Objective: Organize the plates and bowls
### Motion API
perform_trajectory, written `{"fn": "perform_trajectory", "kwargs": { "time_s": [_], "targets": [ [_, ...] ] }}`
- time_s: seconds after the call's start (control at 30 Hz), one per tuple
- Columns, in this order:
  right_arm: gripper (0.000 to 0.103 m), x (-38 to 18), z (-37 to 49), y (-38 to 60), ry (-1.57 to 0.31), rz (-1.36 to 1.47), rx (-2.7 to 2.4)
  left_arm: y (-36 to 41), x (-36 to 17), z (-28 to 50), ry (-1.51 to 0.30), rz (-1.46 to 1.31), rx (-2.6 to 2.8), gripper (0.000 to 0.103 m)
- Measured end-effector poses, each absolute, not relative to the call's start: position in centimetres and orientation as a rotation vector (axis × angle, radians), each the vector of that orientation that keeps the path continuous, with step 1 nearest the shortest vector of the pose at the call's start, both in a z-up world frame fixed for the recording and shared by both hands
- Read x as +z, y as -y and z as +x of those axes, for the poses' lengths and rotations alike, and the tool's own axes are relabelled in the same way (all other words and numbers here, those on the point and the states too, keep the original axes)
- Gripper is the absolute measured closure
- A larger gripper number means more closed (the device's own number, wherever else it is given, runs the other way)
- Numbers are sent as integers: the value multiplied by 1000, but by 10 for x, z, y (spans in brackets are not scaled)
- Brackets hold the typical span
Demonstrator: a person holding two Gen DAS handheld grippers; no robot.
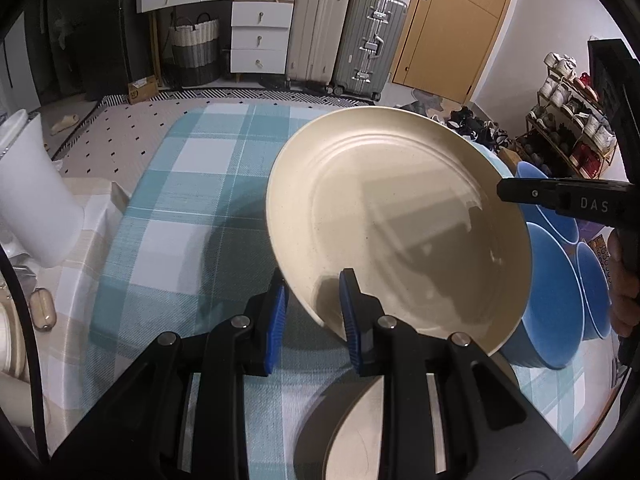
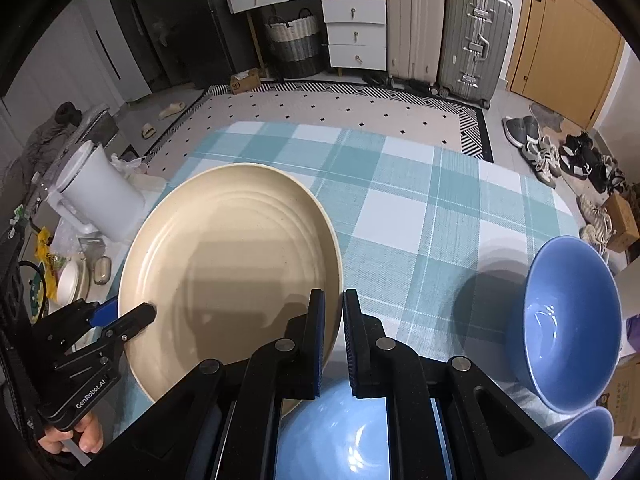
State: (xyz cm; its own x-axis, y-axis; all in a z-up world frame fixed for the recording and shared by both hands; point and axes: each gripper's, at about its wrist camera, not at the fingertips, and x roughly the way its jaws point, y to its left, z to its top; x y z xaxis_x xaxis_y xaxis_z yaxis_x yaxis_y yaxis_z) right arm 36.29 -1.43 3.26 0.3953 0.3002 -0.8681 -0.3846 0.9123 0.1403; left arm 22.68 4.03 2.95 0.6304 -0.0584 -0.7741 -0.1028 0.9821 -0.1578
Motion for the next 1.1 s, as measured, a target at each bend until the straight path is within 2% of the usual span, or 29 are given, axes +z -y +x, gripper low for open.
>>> {"fn": "perform_trajectory", "kwargs": {
  "time_s": [0.6,1.1],
  "targets": [
    [93,75,287,15,-1010,-96,447,-28,80,143,-815,-184,27,80],
    [93,83,229,19,-969,-84,461,-21,92,89,-782,-172,33,80]
  ]
}}
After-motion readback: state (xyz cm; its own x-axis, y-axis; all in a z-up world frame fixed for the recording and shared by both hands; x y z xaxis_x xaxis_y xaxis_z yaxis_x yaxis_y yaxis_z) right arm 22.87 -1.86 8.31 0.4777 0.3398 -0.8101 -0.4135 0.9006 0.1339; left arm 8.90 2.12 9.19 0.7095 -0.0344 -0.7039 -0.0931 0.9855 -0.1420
